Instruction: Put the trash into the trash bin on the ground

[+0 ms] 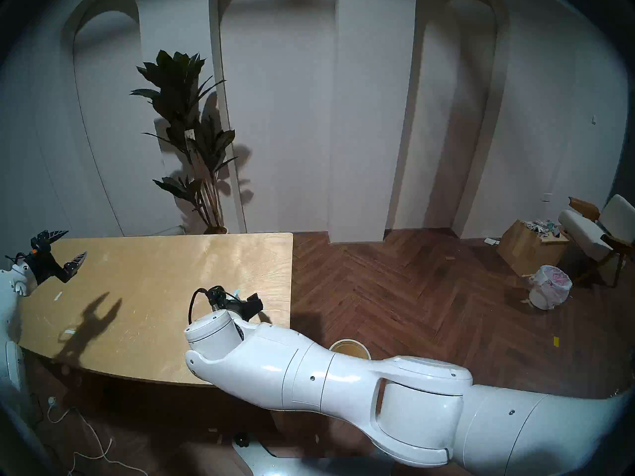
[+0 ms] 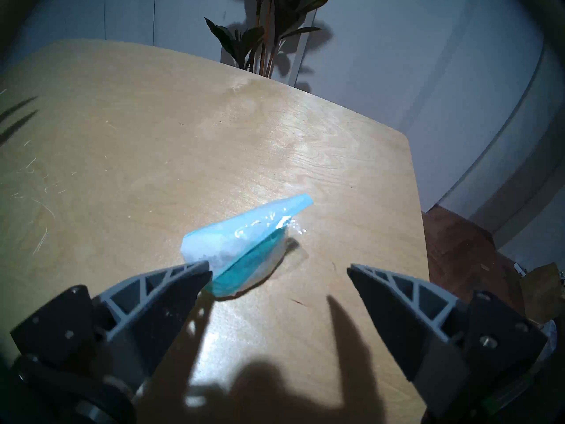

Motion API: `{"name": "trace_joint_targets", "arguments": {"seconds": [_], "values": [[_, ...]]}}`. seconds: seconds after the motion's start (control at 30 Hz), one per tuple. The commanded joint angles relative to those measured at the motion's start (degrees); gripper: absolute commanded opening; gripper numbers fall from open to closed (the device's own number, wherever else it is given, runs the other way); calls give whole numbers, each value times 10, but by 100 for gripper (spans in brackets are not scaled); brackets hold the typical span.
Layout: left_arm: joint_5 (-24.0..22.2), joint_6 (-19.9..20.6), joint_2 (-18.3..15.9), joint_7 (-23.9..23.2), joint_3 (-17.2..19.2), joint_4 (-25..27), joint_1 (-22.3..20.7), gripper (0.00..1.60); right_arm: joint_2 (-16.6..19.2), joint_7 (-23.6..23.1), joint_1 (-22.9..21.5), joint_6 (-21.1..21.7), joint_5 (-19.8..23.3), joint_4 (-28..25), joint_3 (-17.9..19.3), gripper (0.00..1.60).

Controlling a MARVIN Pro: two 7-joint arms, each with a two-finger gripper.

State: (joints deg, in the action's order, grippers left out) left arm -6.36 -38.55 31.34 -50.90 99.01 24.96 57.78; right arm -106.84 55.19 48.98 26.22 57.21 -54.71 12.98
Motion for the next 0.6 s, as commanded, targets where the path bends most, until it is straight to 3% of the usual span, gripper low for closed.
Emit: {"name": "trace_joint_targets", "arguments": {"seconds": [0.0, 0.57], "values": [[-12, -3, -18, -20, 11, 15, 2, 160, -35, 2, -10, -5, 3, 4, 8, 160], [-35, -1, -29, -85, 29, 29, 15, 160, -63, 4, -17, -13, 12, 36, 23, 160]]}}
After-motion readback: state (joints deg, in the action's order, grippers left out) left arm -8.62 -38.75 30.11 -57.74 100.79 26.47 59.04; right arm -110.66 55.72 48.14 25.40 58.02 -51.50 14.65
